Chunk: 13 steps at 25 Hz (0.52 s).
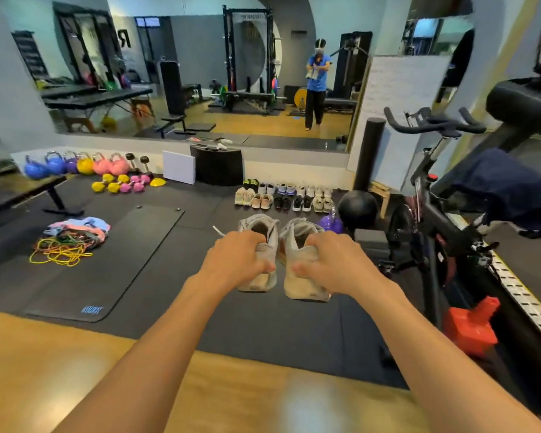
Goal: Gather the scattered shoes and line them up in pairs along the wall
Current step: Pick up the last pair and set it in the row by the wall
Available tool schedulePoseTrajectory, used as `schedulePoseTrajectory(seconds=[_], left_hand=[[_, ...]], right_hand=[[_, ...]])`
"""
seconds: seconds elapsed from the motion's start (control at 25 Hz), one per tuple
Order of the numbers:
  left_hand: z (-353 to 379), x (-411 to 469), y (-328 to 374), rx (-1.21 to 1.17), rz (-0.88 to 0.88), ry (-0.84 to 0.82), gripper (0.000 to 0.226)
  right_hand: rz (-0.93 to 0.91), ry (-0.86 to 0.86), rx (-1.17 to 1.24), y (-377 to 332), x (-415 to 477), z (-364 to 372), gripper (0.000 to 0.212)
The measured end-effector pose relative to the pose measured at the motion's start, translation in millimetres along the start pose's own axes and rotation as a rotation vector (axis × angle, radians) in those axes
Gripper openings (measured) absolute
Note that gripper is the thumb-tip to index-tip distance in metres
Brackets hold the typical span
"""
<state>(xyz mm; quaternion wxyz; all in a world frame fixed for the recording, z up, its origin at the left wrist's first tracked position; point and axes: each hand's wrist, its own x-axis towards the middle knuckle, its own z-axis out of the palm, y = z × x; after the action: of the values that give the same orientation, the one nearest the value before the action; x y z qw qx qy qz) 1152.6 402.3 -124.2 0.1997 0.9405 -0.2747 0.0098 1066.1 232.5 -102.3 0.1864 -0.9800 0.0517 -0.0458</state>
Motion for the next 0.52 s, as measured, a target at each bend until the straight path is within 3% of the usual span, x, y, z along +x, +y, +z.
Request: schedulePoseTrajectory(seconds=[0.36, 0.52], left_hand=[[14.1, 229.0, -92.6, 0.008, 0.026, -0.017, 0.036], [29.1, 335.4, -143.1, -0.011, -0.048, -0.059, 0.038]], right_hand=[[0.051, -0.011, 0.018, 40.5, 236.9, 21.7, 0.029], [0.029, -0.077, 0.054, 66.5, 369.1, 41.5, 0.029]])
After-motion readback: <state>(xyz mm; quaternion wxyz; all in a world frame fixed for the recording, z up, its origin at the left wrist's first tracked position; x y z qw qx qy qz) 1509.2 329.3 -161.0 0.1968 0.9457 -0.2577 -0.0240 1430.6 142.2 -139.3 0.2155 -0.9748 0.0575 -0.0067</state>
